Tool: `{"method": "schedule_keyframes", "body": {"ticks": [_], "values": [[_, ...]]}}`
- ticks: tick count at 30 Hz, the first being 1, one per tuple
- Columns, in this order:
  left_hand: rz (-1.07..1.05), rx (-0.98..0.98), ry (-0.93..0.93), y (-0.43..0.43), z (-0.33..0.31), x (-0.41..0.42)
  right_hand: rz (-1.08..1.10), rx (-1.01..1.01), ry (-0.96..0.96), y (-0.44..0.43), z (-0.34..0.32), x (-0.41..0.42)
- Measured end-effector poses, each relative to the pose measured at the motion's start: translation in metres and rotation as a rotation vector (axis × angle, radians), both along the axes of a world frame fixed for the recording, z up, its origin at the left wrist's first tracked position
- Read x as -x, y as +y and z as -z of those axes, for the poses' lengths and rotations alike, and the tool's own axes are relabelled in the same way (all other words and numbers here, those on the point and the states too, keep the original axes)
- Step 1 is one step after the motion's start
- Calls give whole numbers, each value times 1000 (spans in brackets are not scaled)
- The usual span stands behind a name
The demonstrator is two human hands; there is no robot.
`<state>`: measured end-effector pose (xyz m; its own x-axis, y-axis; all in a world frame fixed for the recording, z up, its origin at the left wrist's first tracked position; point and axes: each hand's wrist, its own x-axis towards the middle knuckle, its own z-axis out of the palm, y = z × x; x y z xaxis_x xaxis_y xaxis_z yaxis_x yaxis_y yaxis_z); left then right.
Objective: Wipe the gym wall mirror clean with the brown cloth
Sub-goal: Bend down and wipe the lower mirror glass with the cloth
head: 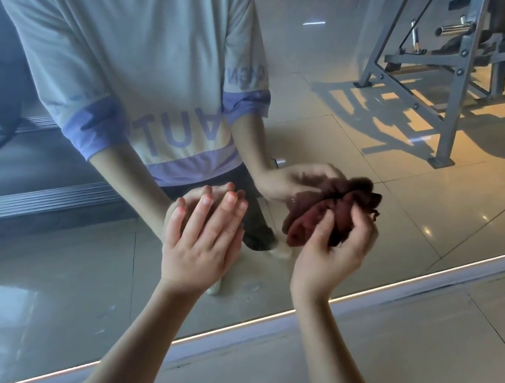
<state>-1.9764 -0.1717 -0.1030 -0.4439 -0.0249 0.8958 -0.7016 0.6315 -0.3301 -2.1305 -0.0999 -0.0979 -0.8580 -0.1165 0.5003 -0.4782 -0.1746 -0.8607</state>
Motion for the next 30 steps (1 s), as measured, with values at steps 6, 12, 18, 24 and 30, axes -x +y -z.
{"method": "schedule_keyframes", "body": {"ticks": [6, 12, 18, 24, 30], "values": [[0, -3, 7, 0, 0, -1, -167, -49, 320, 11, -5, -6], [3, -3, 6, 0, -1, -1, -86, -42, 234, 4, -11, -12], [2, -5, 6, 0, -1, -1, -75, -49, 432, 7, -21, 18], [12, -4, 15, 1, -2, 0, -168, -113, 498, 9, -9, -15], [8, -8, 11, 1, -2, -1, 24, -6, 88, 2, -15, 22]]}}
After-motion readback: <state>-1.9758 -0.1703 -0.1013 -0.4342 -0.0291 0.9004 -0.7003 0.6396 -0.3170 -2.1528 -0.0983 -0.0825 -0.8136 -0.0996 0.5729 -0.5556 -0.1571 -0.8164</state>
